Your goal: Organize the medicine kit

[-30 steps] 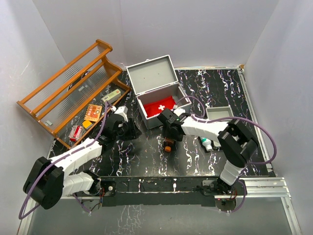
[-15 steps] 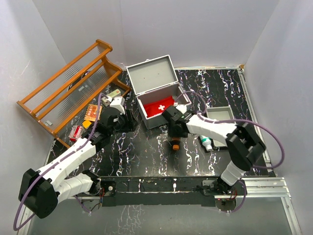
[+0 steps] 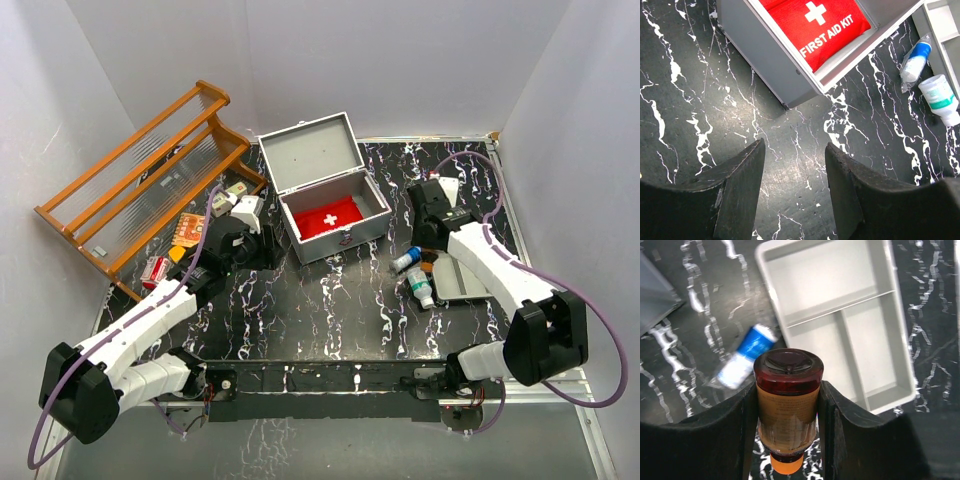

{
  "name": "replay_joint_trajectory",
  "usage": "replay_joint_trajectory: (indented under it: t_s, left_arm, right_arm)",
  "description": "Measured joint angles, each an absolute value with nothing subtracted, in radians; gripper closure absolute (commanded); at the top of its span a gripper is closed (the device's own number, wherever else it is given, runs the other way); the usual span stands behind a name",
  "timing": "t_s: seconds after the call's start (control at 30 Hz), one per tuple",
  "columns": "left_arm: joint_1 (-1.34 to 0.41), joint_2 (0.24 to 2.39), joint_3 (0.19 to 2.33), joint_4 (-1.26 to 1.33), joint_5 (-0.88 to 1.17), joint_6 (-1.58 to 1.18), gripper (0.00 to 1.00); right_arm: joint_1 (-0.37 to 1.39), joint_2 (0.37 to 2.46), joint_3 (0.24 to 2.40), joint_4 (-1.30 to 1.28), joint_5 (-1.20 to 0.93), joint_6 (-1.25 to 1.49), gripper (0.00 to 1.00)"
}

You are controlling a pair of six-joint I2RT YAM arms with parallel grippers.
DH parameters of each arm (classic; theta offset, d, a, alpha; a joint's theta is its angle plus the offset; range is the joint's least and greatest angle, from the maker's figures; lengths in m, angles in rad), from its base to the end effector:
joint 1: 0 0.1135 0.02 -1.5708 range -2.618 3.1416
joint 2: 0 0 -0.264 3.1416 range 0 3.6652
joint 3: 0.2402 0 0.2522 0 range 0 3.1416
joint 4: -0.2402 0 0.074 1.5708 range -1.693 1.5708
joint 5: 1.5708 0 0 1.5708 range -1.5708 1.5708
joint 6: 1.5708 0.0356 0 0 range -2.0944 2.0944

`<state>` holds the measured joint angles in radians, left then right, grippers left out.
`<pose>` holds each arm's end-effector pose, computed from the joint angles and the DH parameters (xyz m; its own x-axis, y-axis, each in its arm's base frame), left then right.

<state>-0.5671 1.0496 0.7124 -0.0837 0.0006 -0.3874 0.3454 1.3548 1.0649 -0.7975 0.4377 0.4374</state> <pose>0.2021 -0.1287 0.2732 -0.5222 -0.1153 -0.8450 0.3676 0.8636 -0.3450 0.2542 0.0754 0.2648 -0.8061 0.1177 -0.5800 0.2430 0.9594 -0.1431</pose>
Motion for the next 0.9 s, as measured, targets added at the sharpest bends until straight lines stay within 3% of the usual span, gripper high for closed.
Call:
replay_joint_trajectory:
  t_s: [0.37, 0.9]
  left_arm:
    - [-0.567, 1.052, 0.701, -0.057, 0.033, -0.392, 0.5]
    - [-0.567, 1.052, 0.688, -0.053, 0.036, -0.395, 0.5]
  right_arm:
    - [0.238, 1.39, 1.008, -0.796, 0.591, 0.337, 0.67]
    - [0.24, 1.494, 0.924, -0.725, 0.513, 0.23, 0.61]
